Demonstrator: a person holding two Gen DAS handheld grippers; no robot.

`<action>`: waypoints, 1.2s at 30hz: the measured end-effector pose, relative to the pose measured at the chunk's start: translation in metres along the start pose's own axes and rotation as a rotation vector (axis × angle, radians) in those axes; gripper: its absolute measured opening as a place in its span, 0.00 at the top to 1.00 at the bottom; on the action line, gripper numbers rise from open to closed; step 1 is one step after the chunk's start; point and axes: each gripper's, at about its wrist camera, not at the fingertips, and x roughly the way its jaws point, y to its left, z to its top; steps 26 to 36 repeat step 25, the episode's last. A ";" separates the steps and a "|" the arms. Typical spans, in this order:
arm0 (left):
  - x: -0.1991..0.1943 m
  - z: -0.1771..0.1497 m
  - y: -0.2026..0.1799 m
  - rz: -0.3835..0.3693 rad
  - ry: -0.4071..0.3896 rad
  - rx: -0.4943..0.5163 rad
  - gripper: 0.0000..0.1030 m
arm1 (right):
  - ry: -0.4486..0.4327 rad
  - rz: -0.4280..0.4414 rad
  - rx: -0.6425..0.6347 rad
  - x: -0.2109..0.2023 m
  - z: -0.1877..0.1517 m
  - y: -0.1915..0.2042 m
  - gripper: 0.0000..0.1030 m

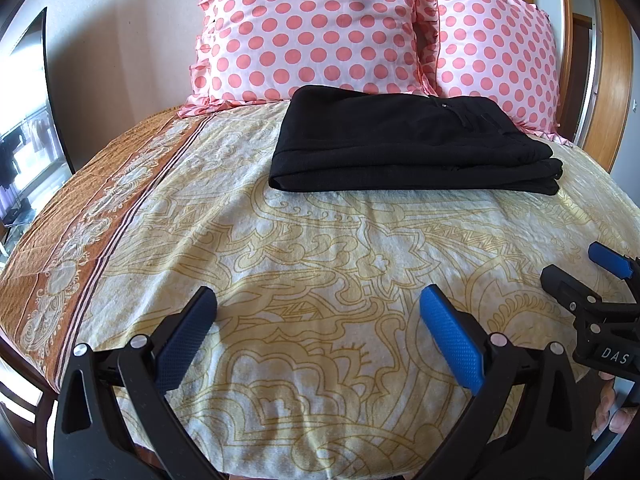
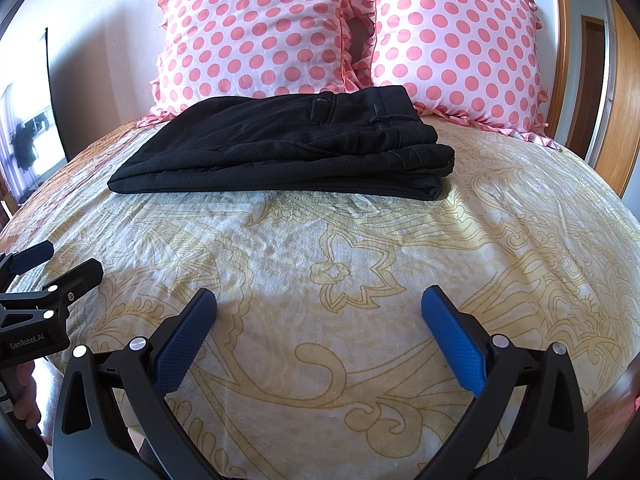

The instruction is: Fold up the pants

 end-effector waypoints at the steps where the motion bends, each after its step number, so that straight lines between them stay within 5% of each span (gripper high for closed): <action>1: 0.000 0.000 0.000 0.000 0.001 0.000 0.02 | -0.001 0.000 0.000 0.000 0.000 0.000 0.01; 36: 0.002 0.001 0.001 -0.010 0.011 0.007 0.02 | -0.001 -0.001 0.001 0.000 -0.001 0.000 0.01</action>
